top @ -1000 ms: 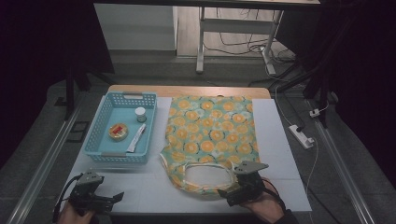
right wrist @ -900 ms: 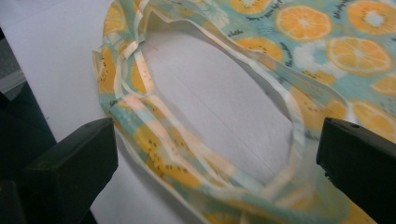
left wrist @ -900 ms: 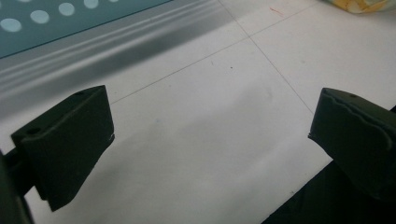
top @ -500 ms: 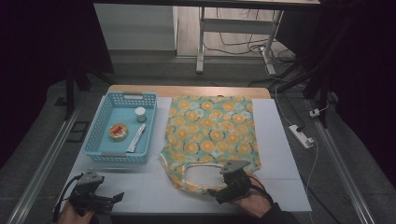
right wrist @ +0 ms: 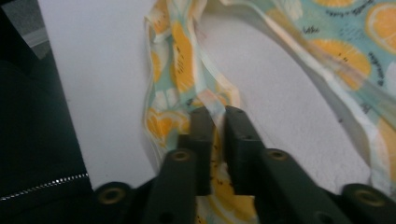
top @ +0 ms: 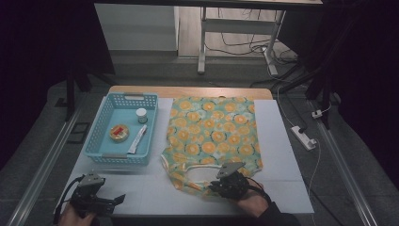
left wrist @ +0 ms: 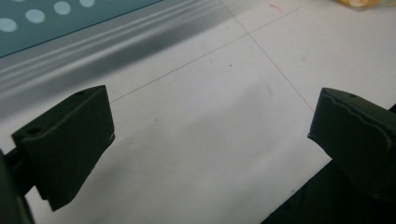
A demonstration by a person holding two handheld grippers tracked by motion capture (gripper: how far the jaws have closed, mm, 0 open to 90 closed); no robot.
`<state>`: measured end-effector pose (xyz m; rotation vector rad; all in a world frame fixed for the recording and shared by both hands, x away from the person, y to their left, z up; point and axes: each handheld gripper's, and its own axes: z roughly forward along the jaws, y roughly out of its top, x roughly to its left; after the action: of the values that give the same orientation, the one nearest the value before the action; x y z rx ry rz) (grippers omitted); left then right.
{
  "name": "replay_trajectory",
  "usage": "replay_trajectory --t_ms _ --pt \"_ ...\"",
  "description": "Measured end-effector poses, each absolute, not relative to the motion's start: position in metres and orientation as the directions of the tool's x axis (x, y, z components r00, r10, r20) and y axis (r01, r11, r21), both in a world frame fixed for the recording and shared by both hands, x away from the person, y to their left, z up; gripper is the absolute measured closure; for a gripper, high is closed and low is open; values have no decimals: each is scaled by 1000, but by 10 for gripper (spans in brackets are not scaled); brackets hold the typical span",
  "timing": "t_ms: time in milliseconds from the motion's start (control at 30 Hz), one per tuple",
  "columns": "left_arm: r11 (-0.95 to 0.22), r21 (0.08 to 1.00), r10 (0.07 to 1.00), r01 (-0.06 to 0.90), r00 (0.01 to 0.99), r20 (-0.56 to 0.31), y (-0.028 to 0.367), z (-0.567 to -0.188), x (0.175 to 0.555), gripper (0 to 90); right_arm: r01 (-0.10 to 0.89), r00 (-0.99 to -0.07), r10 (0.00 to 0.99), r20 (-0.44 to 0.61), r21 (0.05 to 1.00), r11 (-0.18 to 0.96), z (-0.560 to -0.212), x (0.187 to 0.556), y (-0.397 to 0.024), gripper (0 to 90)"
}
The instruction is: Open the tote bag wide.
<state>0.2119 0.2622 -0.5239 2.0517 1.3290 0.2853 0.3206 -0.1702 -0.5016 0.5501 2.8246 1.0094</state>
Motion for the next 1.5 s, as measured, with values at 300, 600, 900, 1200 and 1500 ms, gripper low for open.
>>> replay_trajectory --t_ms 300,600,900,1200,1500 --pt "-258 636 873 727 458 -169 262 -524 212 1 336 -913 402 70 689 643 -484 334 -176 890" --pt "-258 634 873 729 458 -171 262 -524 213 1 343 -899 433 67 723 599 -470 360 -177 892" --pt "-256 634 872 730 457 -174 263 -524 213 2 306 -900 435 18 736 603 -459 394 -166 896" --pt "-253 633 873 732 454 -176 263 -524 213 4 329 -877 479 21 752 571 -455 425 -159 897" --pt "-248 632 874 734 451 -180 264 -524 213 7 349 -849 528 12 763 544 -450 465 -151 897"
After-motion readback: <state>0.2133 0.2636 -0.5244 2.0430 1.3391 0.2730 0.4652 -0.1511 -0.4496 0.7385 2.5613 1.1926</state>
